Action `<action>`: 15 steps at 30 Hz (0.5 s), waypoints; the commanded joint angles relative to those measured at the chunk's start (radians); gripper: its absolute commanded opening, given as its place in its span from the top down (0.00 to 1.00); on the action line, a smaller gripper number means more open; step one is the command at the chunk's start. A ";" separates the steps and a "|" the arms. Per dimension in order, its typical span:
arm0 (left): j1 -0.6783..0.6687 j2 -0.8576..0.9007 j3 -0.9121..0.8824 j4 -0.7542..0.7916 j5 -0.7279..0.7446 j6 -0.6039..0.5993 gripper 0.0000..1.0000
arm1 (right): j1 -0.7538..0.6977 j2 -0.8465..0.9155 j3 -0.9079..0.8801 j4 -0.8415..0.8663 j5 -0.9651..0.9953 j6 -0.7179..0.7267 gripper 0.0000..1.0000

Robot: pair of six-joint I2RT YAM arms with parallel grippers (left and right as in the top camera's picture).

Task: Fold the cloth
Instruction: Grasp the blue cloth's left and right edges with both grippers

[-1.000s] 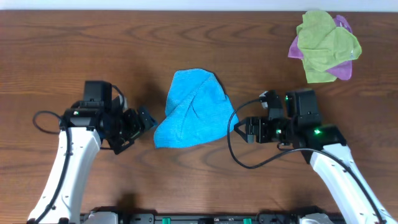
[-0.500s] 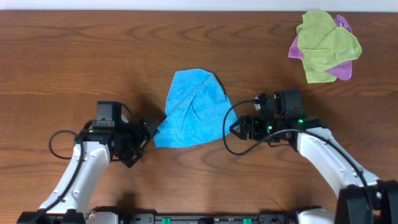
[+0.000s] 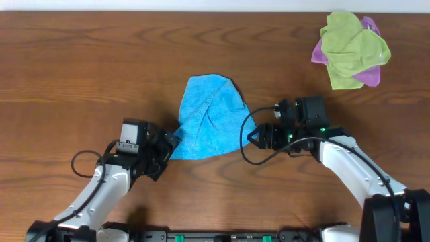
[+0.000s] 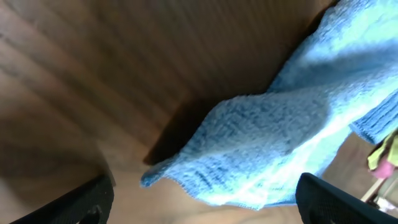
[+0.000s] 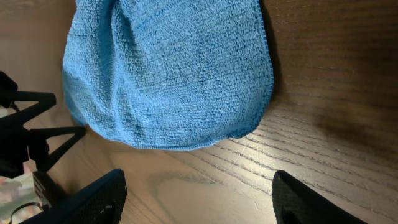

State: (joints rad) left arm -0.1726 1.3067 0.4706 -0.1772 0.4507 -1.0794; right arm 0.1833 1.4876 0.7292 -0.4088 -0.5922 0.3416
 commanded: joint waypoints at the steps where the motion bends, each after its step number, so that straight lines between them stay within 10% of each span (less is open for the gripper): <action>1: -0.012 -0.005 -0.011 0.009 -0.057 -0.034 0.05 | -0.005 0.010 -0.006 0.002 -0.018 0.014 0.25; 15: -0.070 0.059 -0.011 0.075 -0.122 -0.057 0.01 | 0.045 0.069 -0.006 0.062 -0.016 0.051 0.28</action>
State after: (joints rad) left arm -0.2245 1.3224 0.4706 -0.0978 0.3611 -1.1164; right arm 0.2134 1.5505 0.7292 -0.3500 -0.5953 0.3710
